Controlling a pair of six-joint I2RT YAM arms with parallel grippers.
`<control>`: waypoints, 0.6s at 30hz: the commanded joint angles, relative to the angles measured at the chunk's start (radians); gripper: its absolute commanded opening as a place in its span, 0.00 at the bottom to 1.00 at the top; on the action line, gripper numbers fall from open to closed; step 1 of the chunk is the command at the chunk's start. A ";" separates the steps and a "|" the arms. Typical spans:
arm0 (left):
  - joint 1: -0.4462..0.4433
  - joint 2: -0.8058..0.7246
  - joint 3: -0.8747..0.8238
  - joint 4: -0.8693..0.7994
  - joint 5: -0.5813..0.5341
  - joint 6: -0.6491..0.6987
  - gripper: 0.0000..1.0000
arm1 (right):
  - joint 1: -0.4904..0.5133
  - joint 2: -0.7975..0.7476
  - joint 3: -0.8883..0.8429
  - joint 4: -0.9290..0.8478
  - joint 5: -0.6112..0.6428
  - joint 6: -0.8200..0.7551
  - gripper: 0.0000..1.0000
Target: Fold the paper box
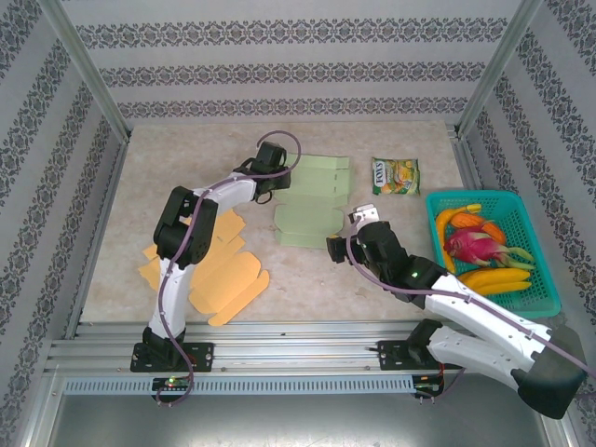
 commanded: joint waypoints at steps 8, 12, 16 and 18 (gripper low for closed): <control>-0.014 -0.107 -0.103 0.142 0.087 0.098 0.00 | -0.040 -0.072 -0.018 0.032 -0.077 -0.020 0.96; -0.013 -0.272 -0.302 0.319 0.092 0.163 0.00 | -0.077 -0.068 -0.038 0.103 -0.197 -0.059 0.88; -0.014 -0.448 -0.558 0.600 0.072 0.211 0.00 | -0.100 -0.015 0.040 0.077 -0.317 -0.111 0.81; -0.014 -0.503 -0.663 0.739 0.069 0.224 0.00 | -0.111 0.021 0.088 0.071 -0.334 -0.137 0.76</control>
